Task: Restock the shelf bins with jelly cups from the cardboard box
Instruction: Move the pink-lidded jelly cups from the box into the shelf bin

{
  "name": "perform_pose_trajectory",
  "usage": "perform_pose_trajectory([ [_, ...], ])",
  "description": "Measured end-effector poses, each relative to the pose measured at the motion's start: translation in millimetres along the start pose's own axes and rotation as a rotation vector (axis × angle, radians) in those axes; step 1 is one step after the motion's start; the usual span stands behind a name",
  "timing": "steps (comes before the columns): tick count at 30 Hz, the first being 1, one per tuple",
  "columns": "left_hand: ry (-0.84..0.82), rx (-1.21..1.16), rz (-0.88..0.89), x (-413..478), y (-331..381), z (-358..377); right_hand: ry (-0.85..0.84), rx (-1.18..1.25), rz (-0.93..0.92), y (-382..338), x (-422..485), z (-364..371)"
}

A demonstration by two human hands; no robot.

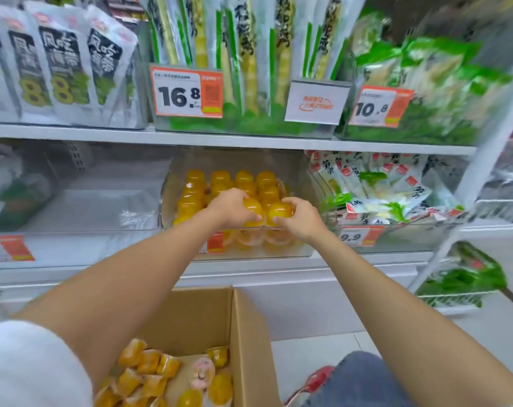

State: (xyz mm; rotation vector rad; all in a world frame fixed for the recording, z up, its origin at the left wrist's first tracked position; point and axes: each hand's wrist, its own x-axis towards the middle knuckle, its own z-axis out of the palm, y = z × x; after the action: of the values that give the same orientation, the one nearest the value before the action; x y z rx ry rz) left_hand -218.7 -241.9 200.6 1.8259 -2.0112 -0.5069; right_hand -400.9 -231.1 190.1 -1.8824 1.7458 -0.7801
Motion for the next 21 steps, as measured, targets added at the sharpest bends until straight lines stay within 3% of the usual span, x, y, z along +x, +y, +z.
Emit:
perform_pose_trajectory([
  [6, -0.076, -0.077, 0.004, 9, -17, 11, -0.123, -0.064, 0.017, 3, 13, -1],
  [9, -0.046, -0.222, 0.017, 4, -23, 15, -0.096, -0.106, 0.030, 3, 14, 0],
  [13, -0.002, -0.238, 0.046, 1, -23, 16, -0.087, -0.179, 0.041, 4, 13, 4],
  [21, -0.226, -0.179, 0.055, 2, -21, 9, -0.084, -0.194, 0.050, 9, 13, 6],
])
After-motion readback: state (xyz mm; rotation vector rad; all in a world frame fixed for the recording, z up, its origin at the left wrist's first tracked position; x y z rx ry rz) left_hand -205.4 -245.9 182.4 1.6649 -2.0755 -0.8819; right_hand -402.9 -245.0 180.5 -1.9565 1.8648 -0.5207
